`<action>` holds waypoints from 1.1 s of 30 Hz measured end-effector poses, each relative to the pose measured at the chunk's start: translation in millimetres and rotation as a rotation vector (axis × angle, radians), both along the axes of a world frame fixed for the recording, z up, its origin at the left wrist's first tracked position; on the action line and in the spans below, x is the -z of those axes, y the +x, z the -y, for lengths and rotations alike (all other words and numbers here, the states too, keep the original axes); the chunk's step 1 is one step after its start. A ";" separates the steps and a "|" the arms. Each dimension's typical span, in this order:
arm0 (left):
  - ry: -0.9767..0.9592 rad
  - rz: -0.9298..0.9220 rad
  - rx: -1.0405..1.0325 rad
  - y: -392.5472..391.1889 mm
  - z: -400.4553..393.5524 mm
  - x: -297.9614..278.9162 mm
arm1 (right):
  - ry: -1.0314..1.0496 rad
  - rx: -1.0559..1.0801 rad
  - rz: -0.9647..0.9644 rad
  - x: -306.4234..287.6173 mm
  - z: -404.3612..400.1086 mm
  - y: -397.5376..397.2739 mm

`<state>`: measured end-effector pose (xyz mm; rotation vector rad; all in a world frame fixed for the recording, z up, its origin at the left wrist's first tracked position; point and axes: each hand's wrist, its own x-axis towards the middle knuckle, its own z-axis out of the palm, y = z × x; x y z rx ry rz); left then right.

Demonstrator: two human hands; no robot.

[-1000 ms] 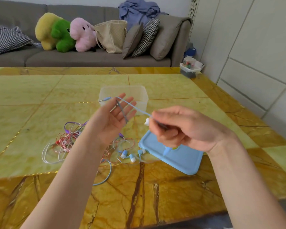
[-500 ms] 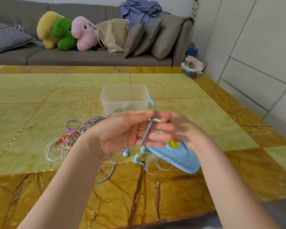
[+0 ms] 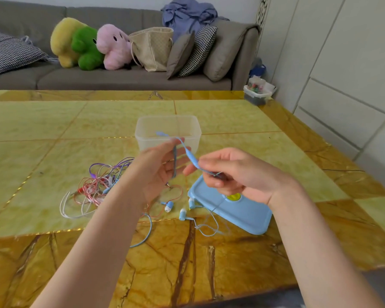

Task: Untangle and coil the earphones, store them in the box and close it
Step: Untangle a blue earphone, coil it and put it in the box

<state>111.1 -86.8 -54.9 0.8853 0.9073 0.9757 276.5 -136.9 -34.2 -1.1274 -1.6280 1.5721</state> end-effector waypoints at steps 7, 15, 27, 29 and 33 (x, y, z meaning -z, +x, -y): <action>-0.018 0.428 0.027 -2.8 0.9 -10.3 | 0.010 0.015 0.108 8.4 -1.2 -5.3; -0.015 0.711 0.118 -1.8 4.3 -19.5 | -0.088 -0.016 0.189 15.1 -4.0 -17.8; 0.055 -0.050 0.892 0.8 27.4 -3.2 | -0.065 0.303 0.322 17.4 -10.2 -2.5; 0.033 -0.082 0.858 0.6 25.4 -2.4 | 0.093 0.372 0.392 15.0 -9.7 -0.1; -0.024 -0.102 0.655 -2.1 19.4 -2.3 | 0.249 0.614 0.360 7.2 -12.2 12.1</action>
